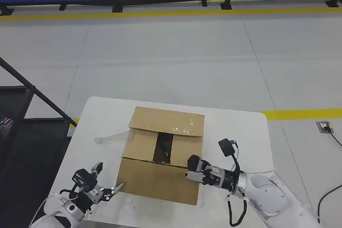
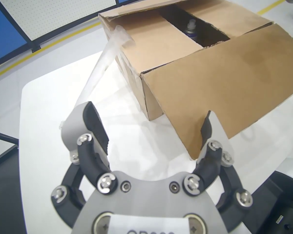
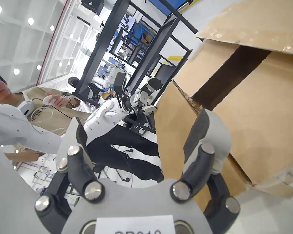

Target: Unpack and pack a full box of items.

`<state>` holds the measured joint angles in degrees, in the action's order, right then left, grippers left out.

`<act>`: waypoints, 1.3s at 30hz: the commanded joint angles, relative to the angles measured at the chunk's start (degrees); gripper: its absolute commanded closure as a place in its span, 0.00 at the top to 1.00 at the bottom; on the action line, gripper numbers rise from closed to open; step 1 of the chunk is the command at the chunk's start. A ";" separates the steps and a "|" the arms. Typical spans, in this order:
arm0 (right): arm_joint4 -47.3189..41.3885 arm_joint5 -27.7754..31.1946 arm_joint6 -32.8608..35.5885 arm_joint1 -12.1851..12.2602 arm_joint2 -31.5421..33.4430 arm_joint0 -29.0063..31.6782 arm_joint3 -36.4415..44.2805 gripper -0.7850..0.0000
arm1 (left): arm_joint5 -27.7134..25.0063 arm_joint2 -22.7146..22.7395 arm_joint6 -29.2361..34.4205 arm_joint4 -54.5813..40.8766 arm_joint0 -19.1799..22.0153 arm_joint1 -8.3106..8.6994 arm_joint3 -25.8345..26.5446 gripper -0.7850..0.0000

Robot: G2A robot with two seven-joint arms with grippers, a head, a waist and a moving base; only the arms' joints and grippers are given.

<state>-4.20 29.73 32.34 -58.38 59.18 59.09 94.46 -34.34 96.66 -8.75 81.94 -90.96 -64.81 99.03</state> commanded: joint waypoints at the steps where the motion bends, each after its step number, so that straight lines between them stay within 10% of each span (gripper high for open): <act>1: -2.77 -2.10 -1.06 -0.56 -0.94 -1.18 -1.93 1.00 | 0.44 -0.24 0.37 0.21 0.11 0.02 0.07 1.00; 11: -11.59 -12.68 -0.30 -3.91 -6.27 -11.09 -13.17 1.00 | 3.48 -2.10 0.47 2.91 0.65 0.08 -0.72 1.00; 39: -4.13 -16.42 -25.23 -13.40 -13.10 -29.55 -32.86 1.00 | 4.47 -4.23 0.29 3.12 0.59 0.48 -2.13 1.00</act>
<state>-8.69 13.31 8.16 -71.38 46.40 30.28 62.73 -29.90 92.49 -8.45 85.04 -90.35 -64.34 96.96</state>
